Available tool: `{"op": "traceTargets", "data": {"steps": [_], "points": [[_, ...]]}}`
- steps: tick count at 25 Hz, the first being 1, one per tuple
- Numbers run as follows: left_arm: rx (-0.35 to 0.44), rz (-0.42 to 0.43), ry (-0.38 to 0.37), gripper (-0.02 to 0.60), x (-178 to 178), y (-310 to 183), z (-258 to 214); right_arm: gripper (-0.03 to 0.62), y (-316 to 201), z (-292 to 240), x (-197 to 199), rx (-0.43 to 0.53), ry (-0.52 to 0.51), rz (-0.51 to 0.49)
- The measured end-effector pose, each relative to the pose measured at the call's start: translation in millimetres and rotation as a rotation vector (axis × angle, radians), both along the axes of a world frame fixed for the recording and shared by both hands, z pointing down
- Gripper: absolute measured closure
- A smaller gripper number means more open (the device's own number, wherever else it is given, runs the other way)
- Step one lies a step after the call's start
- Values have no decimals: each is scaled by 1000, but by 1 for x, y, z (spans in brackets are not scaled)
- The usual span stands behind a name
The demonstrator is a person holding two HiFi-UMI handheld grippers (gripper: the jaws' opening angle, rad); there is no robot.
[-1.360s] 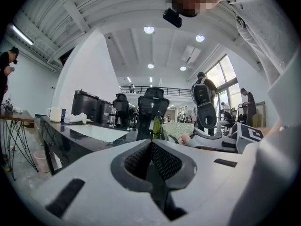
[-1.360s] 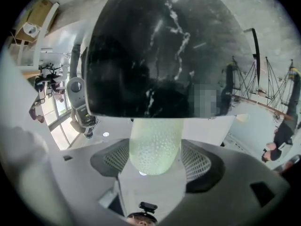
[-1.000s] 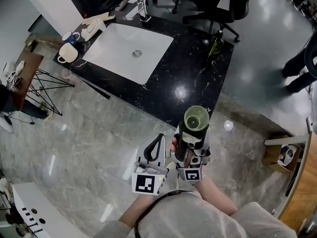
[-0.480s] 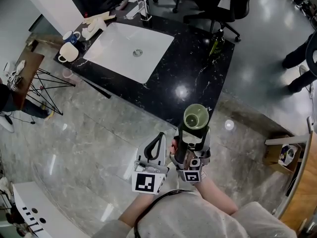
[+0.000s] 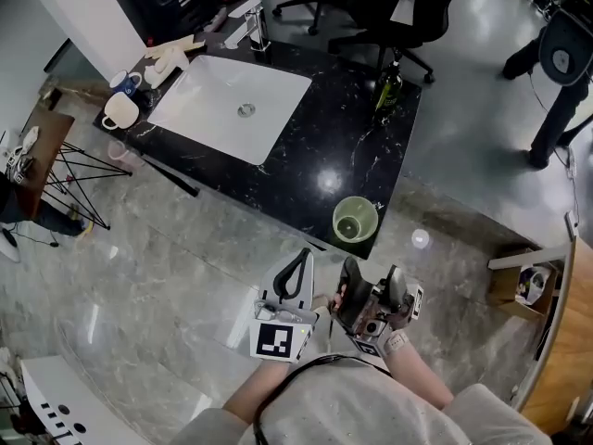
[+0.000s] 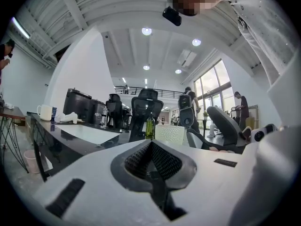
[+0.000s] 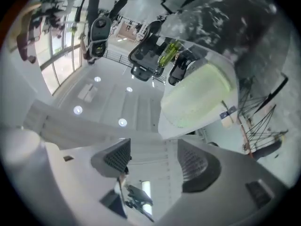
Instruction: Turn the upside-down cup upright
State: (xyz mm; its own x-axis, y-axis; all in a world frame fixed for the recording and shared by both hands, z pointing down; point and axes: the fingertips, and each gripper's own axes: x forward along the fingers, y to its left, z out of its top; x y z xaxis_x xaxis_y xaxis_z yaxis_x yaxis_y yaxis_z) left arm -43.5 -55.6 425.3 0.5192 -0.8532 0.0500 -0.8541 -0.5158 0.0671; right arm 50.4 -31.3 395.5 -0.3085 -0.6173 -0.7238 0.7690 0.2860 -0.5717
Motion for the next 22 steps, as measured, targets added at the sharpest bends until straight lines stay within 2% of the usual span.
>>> {"op": "traceTargets", "data": {"steps": [1, 4, 5, 8, 12, 14, 19, 22], "points": [[2, 8, 4, 577, 3, 0, 0, 292, 2, 2, 3, 0, 98, 25], [0, 34, 39, 577, 15, 1, -6, 516, 6, 9, 5, 21, 494, 106], [-1, 45, 47, 577, 19, 3, -7, 565, 9, 10, 4, 38, 613, 123], [6, 77, 46, 577, 29, 5, -5, 582, 14, 9, 7, 110, 917, 197], [6, 116, 38, 577, 41, 7, 6, 586, 12, 10, 7, 218, 1368, 358], [6, 130, 49, 577, 47, 10, 7, 588, 11, 11, 4, 273, 1555, 436], [4, 158, 48, 577, 59, 15, 6, 588, 6, 18, 6, 312, 1827, 557], [-1, 160, 54, 577, 62, 16, 4, 588, 6, 21, 7, 324, 1944, 598]]}}
